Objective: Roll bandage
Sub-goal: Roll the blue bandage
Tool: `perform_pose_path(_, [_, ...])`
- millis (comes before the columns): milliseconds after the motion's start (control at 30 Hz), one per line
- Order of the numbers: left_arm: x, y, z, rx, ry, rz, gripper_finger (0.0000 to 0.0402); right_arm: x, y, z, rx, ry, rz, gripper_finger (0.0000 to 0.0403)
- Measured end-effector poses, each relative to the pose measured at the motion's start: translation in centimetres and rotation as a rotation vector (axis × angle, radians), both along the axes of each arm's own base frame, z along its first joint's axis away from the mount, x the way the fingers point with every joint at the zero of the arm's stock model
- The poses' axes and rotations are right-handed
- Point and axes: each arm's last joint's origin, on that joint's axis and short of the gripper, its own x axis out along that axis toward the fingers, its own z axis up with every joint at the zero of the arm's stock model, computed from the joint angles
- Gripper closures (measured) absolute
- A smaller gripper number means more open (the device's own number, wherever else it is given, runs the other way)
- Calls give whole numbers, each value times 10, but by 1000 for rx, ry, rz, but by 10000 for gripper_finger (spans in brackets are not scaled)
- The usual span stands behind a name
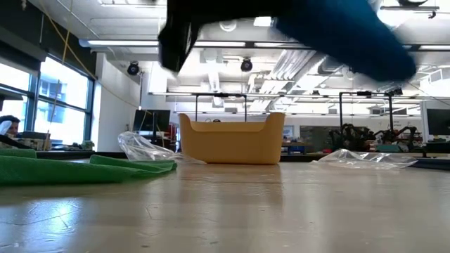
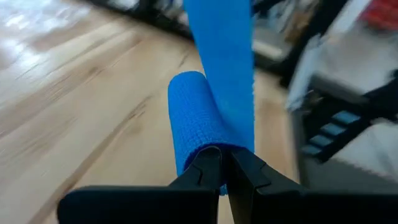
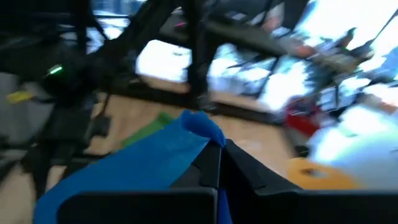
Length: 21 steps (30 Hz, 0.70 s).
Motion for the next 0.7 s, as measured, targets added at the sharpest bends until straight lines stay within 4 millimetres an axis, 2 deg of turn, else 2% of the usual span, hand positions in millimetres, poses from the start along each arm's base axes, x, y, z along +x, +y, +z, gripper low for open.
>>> perform_pose_path(133, [-5,-13,10,-6,-84,-50,397,25,1,-26,46,120,36,403])
perform_pose_path(333, [-18,-31,15,-17,-137,-79,398,55,14,-73,26,296,21,403])
perform_pose_path(600, [-32,-46,18,-36,-166,-50,399,80,26,-129,33,450,-50,399])
perform_pose_path(700, [-35,-49,17,-44,-168,-34,400,85,25,-142,44,500,-48,376])
